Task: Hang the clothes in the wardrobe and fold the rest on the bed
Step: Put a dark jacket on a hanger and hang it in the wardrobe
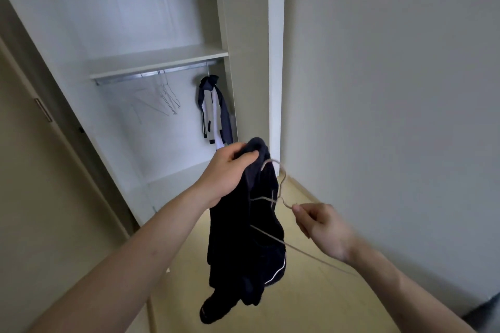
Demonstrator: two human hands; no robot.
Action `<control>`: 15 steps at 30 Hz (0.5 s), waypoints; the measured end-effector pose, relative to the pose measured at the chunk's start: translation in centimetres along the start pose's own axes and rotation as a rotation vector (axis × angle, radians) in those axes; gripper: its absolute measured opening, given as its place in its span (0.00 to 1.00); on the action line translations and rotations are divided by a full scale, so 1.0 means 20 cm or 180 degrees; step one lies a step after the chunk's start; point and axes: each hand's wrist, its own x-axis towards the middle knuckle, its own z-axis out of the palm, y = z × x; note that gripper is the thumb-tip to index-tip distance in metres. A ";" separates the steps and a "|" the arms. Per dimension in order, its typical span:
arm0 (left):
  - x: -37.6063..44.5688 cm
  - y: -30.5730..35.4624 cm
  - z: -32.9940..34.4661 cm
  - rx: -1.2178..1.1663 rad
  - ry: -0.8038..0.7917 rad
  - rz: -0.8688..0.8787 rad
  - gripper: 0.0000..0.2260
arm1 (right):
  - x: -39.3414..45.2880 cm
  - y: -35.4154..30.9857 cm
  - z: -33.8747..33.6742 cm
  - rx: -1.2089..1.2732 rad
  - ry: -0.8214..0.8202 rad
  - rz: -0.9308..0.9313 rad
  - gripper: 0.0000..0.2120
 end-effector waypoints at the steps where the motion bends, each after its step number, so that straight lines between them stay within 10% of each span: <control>1: 0.00 0.04 0.01 0.0000 -0.0101 0.0074 0.08 | 0.02 -0.02 0.01 0.0131 0.0106 0.0021 0.28; 8: 0.00 0.13 -0.05 0.0962 -0.1315 0.0223 0.13 | 0.05 -0.06 -0.04 0.1213 0.0592 -0.0225 0.26; 15: 0.13 0.10 -0.12 0.3177 -0.0956 0.1330 0.09 | 0.06 -0.10 -0.08 0.1424 0.0758 -0.0299 0.27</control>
